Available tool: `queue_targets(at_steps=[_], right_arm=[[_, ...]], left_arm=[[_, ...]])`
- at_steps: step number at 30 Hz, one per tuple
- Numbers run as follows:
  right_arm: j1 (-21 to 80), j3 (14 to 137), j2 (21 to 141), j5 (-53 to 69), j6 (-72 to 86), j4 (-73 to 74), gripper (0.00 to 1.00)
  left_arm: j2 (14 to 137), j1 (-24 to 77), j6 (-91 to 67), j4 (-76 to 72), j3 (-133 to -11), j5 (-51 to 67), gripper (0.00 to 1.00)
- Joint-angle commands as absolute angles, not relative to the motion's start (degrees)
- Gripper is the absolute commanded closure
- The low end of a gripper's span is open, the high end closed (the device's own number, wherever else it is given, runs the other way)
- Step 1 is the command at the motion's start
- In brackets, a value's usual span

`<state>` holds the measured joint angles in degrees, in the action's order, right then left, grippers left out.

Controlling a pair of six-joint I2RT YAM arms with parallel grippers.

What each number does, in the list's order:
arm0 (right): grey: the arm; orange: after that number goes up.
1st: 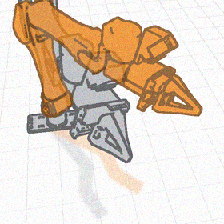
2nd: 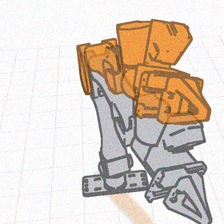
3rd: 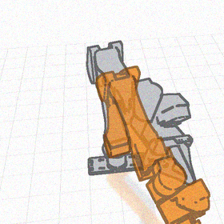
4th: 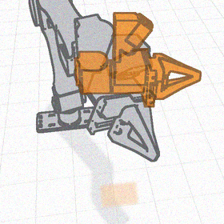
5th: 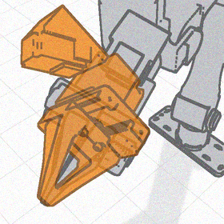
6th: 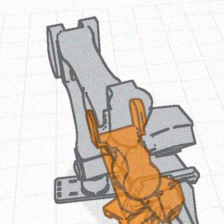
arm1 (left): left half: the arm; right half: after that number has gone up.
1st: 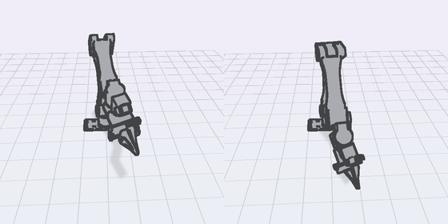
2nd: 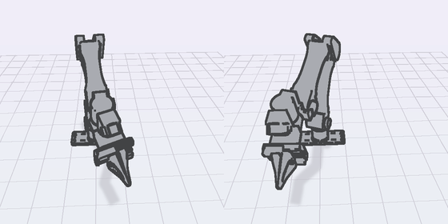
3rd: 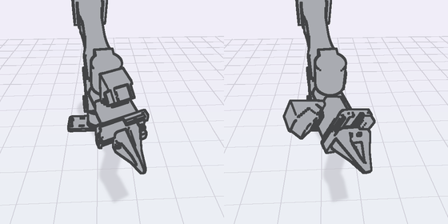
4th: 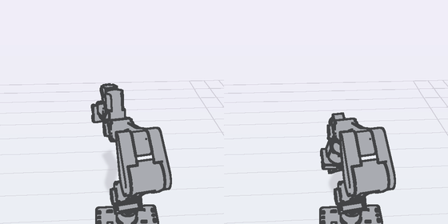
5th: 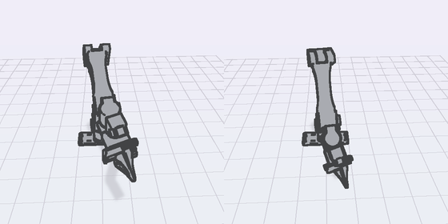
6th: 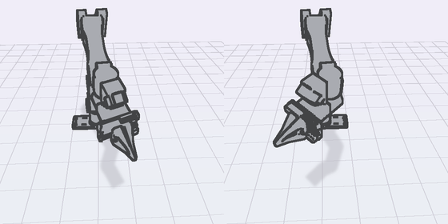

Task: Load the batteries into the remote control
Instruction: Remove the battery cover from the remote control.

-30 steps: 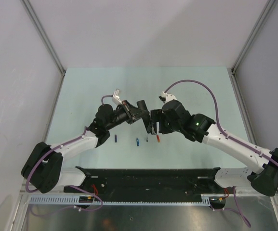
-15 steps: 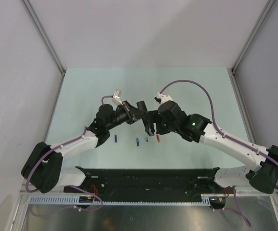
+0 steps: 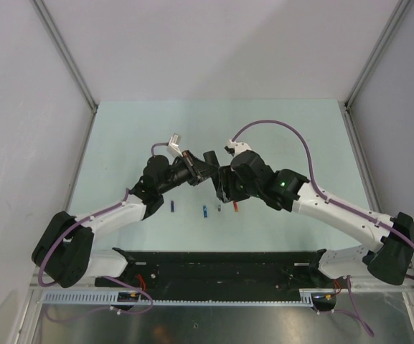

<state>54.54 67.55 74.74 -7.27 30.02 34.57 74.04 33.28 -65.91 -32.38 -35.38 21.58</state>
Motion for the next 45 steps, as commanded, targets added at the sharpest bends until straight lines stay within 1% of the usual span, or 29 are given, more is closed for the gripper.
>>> queue_targets(at_steps=[1,5,10,13,16,17,18,19,22,23,24,25,45], right_arm=[[54.76,70.22,75.23,-7.38,29.18,33.13,0.49],[55.02,70.31,75.50,-7.29,28.83,33.13,0.45],[55.02,70.40,75.76,-7.29,28.92,33.22,0.46],[55.11,70.40,75.85,-7.29,28.92,33.31,0.48],[55.11,70.49,75.85,-7.38,28.92,33.40,0.53],[55.19,70.49,75.94,-7.30,28.92,33.49,0.59],[55.11,70.49,75.85,-7.21,28.92,33.57,0.62],[55.02,70.49,75.94,-7.21,28.92,33.75,0.70],[55.11,70.49,75.85,-7.21,28.92,34.01,0.80],[55.11,70.49,75.68,-7.29,28.92,34.10,0.88],[55.11,70.49,75.67,-7.21,28.92,34.36,0.91],[55.11,70.49,75.67,-7.29,28.92,34.45,1.00],[54.49,71.28,74.18,-2.73,28.39,38.41,1.00]], left_arm=[[72.86,32.87,-65.13,-34.10,-37.71,22.06,1.00],[72.95,32.87,-65.21,-34.01,-37.71,21.97,1.00],[73.04,32.87,-65.13,-33.93,-37.71,21.97,1.00],[73.04,32.87,-65.13,-33.93,-37.71,21.97,1.00],[72.95,32.87,-65.13,-33.84,-37.71,21.88,1.00],[72.95,32.87,-65.04,-33.84,-37.71,21.88,1.00],[72.95,32.87,-65.04,-33.84,-37.62,21.71,1.00],[72.95,32.87,-64.95,-33.84,-37.62,21.71,1.00],[72.95,32.87,-64.95,-33.75,-37.71,21.62,1.00],[72.95,32.87,-64.86,-33.75,-37.79,21.62,1.00],[73.04,32.78,-64.86,-33.75,-37.79,21.53,1.00],[72.95,32.78,-64.69,-33.75,-37.79,21.53,1.00],[74.36,29.09,-58.63,-32.26,-38.58,22.50,1.00]])
